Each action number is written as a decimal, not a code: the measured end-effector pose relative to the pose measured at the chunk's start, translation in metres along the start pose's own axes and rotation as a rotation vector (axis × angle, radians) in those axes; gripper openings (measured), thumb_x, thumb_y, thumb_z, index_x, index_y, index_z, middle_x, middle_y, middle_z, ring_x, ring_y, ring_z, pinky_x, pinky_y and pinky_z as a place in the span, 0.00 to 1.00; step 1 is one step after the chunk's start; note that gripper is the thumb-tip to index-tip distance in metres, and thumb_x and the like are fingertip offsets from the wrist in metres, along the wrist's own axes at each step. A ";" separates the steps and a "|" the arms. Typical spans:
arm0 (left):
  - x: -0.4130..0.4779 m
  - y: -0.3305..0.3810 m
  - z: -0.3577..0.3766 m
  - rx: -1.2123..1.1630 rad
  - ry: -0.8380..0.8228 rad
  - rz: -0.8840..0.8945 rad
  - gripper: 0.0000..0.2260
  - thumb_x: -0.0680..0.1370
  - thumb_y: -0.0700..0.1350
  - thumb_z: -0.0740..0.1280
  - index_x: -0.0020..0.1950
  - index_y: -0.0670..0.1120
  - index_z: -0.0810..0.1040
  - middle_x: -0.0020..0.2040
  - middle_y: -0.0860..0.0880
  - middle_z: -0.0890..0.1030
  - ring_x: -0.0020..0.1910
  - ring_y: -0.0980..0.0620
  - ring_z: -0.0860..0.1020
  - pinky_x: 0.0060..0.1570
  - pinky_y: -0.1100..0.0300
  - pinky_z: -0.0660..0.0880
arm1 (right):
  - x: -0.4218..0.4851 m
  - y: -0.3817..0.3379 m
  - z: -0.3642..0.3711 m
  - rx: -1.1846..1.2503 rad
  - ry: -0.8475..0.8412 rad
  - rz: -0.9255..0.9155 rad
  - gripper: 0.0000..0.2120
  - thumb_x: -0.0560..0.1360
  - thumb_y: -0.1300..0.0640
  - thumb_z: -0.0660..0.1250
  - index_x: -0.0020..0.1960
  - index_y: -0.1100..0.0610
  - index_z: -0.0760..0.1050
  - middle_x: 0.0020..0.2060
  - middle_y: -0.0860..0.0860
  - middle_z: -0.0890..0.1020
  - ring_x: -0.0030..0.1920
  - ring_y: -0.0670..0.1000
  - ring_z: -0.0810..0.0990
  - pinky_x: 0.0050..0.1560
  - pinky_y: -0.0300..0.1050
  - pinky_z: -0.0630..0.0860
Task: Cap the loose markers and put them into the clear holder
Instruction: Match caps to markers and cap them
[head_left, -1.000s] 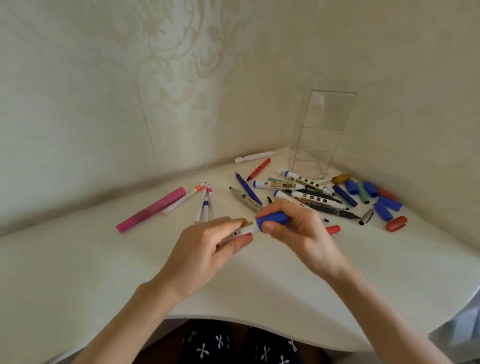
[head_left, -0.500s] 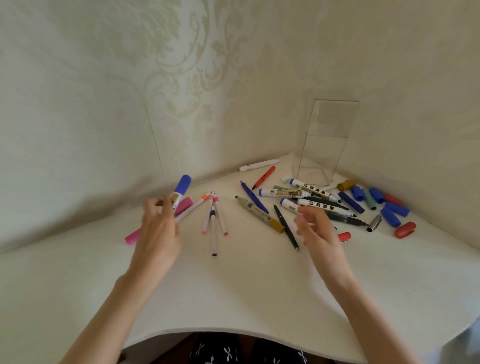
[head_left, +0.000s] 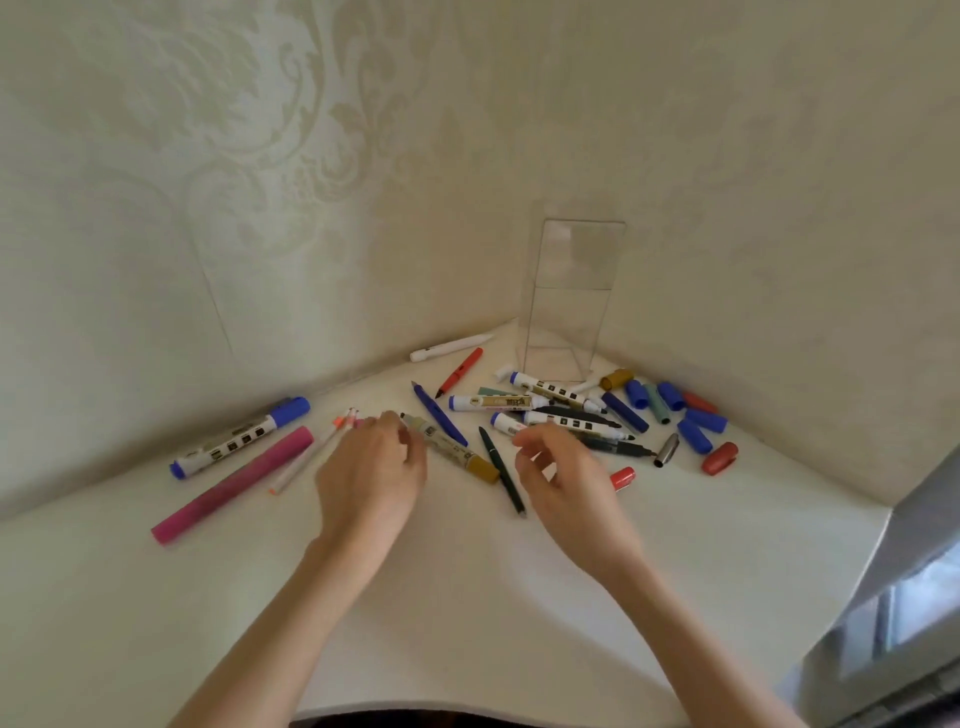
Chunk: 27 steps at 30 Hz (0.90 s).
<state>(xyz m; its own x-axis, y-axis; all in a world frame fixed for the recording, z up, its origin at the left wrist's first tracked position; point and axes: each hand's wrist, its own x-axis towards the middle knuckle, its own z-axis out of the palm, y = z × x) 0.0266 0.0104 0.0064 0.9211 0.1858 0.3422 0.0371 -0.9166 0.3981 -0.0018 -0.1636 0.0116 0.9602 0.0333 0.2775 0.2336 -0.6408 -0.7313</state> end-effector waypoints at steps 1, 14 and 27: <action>0.003 0.017 0.010 0.029 -0.053 -0.017 0.16 0.78 0.56 0.55 0.49 0.46 0.75 0.42 0.49 0.79 0.40 0.50 0.77 0.35 0.58 0.73 | 0.010 0.006 -0.009 -0.040 0.044 0.014 0.09 0.79 0.57 0.59 0.57 0.52 0.74 0.48 0.44 0.76 0.47 0.43 0.75 0.46 0.35 0.71; 0.029 0.042 0.048 0.141 -0.212 -0.228 0.22 0.75 0.54 0.63 0.62 0.42 0.64 0.55 0.44 0.78 0.54 0.45 0.75 0.53 0.51 0.73 | 0.153 0.125 -0.060 -0.446 0.033 0.184 0.15 0.75 0.58 0.65 0.61 0.56 0.75 0.59 0.56 0.78 0.59 0.56 0.75 0.61 0.51 0.72; 0.021 0.022 0.015 -0.136 -0.060 -0.104 0.11 0.74 0.42 0.65 0.51 0.42 0.66 0.49 0.44 0.70 0.40 0.44 0.75 0.37 0.51 0.76 | 0.125 0.076 -0.061 -0.095 0.203 0.086 0.11 0.78 0.51 0.62 0.55 0.55 0.75 0.49 0.52 0.79 0.48 0.51 0.78 0.49 0.44 0.74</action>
<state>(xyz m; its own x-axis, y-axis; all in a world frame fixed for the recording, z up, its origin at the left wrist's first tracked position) 0.0530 -0.0110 0.0093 0.9365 0.2522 0.2437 0.0845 -0.8366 0.5413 0.1267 -0.2548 0.0287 0.9231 -0.1729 0.3435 0.1280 -0.7042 -0.6984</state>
